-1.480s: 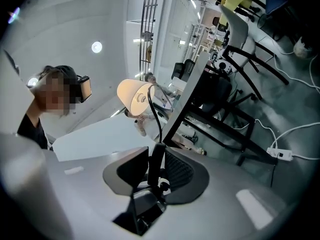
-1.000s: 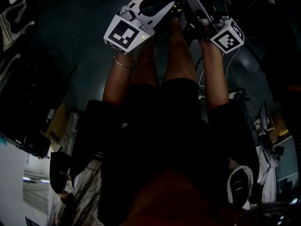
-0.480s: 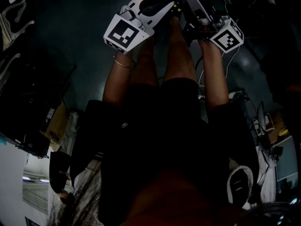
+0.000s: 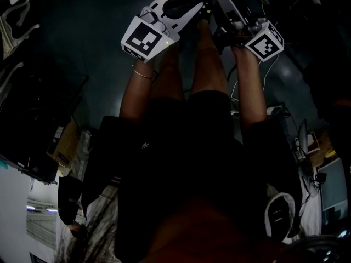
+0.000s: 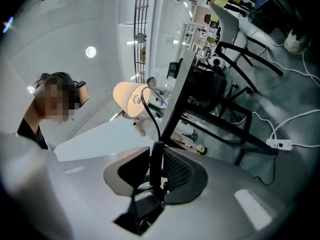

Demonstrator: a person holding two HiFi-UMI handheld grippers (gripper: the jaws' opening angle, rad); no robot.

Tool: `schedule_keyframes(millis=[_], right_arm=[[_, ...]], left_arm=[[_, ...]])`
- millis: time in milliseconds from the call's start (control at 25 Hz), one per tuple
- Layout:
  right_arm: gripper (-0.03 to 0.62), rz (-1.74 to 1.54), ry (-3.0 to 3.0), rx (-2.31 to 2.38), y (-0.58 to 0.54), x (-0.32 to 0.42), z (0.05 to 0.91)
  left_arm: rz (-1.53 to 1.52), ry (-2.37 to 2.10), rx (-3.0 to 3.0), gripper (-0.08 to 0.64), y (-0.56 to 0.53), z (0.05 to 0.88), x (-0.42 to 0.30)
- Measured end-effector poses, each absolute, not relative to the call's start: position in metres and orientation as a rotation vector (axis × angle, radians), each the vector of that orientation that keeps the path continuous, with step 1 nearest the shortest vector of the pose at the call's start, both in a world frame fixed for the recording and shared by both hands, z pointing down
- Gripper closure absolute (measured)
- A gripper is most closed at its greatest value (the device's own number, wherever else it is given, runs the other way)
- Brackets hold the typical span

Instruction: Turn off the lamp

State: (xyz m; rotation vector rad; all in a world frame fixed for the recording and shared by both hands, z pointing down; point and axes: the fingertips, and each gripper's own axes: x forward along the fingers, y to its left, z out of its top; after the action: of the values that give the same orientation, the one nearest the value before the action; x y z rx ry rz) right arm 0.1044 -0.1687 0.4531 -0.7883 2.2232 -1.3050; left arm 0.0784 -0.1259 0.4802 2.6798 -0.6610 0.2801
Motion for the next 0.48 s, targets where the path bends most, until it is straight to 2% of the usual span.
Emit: schedule_keyframes(millis=[480], right_arm=[[0.511, -1.313, 2.221, -0.793, -0.1673, 0.1050, 0.4552]], left_arm=[[0.276, -0.654, 2.675, 0.537, -0.1253, 0.4821, 0.0789]])
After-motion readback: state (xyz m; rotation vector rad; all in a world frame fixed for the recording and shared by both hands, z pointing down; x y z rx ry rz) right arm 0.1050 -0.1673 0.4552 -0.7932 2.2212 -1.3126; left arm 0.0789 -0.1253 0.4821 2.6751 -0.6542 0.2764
